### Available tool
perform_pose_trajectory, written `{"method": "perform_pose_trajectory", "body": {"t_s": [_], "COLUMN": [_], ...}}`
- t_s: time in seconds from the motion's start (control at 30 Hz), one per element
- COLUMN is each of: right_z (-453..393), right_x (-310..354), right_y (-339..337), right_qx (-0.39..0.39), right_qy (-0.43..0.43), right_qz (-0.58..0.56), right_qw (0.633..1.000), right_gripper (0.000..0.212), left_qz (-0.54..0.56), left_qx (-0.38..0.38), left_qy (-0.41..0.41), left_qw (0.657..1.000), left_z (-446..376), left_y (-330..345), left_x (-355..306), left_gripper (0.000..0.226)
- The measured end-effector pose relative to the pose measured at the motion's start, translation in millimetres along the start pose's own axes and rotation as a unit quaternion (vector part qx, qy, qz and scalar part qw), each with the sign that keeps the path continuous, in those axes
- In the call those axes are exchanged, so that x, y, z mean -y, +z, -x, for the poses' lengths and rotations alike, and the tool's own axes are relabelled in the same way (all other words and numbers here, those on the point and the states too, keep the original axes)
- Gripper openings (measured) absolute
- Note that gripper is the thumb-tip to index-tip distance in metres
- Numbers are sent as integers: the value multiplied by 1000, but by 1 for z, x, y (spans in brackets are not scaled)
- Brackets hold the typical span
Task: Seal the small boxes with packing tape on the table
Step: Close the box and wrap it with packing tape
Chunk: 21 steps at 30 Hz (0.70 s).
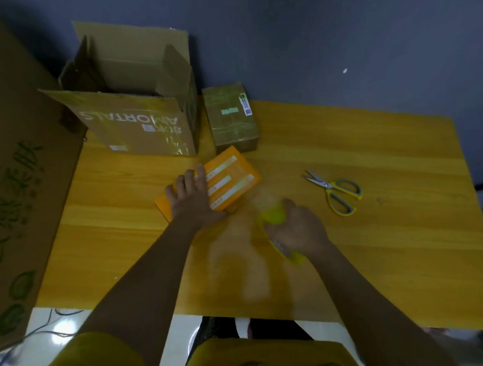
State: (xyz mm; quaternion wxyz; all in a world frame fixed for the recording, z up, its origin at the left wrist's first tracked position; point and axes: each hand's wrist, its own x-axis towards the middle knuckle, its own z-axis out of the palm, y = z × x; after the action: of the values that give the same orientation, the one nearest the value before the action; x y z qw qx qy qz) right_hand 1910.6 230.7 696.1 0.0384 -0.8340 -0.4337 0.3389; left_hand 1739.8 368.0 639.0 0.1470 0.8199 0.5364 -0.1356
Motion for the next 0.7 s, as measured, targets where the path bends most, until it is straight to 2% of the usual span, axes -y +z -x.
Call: {"method": "perform_pose_trajectory", "body": {"t_s": [0.1,0.27,0.4,0.5,0.6,0.7], "right_z": [-2,-3,8,13,14,14], "right_x": [-23,-30,-36,-33,-25,-13], "right_y": [19,22,31,32,18,-10], "right_qx": [23,-7,-62,-81,-79,-55], "right_qy": [39,23,28,16,9,-13], "right_qz": [-8,-17,-103,-101,-88,-62], "right_qw": [999,1000,992,991,993,996], "right_gripper": [52,68,59,49,43,48], "left_qz": [-18,-4,1,0,42,193], "left_qx": [9,-7,0,5,46,150], "left_qy": [37,17,3,-3,-12,-20], "left_qw": [999,1000,1000,1000,998,969], "left_z": [-2,-1,0,4,4,5], "left_y": [1,2,0,-2,-12,-23], "left_x": [0,-5,-9,-13,-14,-6], "left_gripper": [130,130,128,126,125,123]}}
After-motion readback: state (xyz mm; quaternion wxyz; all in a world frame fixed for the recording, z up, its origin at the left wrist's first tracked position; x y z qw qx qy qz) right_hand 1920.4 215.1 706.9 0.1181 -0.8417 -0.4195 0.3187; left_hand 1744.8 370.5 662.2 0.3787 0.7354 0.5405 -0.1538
